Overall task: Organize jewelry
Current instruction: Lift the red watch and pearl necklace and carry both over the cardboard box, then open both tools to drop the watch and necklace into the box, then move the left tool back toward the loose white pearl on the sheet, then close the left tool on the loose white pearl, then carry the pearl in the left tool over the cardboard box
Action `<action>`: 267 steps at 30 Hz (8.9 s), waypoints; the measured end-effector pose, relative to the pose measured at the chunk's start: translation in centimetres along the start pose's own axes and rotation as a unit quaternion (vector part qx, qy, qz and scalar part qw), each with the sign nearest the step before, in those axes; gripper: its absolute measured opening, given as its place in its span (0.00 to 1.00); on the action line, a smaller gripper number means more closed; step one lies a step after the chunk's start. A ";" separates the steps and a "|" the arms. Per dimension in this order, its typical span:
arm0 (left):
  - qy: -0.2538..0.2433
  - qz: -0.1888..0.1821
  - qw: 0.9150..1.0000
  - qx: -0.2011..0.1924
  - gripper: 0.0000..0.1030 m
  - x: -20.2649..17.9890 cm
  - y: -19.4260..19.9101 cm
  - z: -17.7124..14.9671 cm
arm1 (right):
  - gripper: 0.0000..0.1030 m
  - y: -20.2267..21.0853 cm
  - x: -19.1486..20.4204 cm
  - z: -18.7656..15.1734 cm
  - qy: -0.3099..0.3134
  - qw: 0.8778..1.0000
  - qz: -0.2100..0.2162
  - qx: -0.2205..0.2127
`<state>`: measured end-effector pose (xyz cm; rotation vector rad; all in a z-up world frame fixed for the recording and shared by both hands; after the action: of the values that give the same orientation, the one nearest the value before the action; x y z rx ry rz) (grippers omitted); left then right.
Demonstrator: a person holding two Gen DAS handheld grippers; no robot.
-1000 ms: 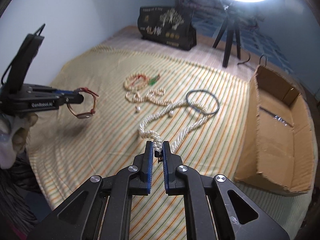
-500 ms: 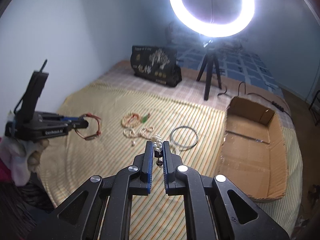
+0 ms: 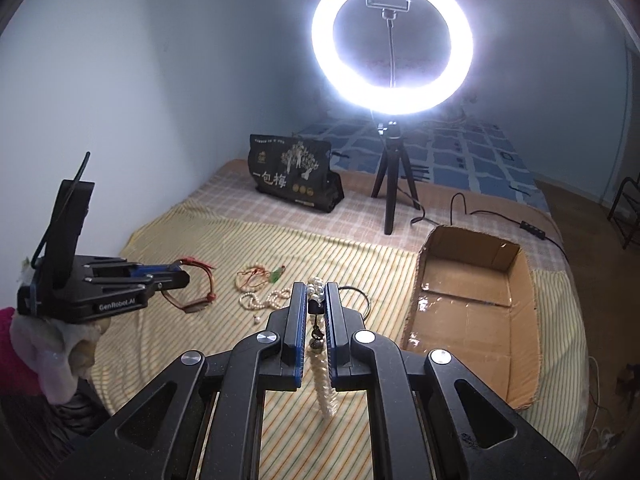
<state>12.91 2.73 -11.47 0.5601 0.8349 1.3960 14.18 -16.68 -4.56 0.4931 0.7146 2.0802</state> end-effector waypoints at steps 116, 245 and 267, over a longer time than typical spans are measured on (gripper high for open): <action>-0.011 -0.010 0.999 -0.046 0.63 -1.1 0.5 4.1 | 0.69 -2.4 -6.5 1.1 -0.052 0.995 -0.089 0.017; -0.052 -0.054 0.997 -0.006 0.09 -7.6 -5.7 3.9 | 0.07 -5.5 -6.2 -3.2 -0.049 0.996 -0.051 0.061; -0.073 -0.080 0.994 -0.014 0.09 -14.3 -8.8 5.9 | 0.07 -4.7 -15.2 -3.7 -0.105 0.988 -0.099 0.058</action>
<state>23.40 -11.61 -12.17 0.5546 0.7248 1.2044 23.33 -28.23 -11.65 0.6675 0.7327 1.7781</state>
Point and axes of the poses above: each gripper's, at about its wrist camera, not at the fingertips, and y roughly against the way its jaws point, x to its left, z to its top, the point moved 4 cm from there along -y, roughly the way its jaws point, and after that the axes turned 1 degree about y, right-handed, at the moved point
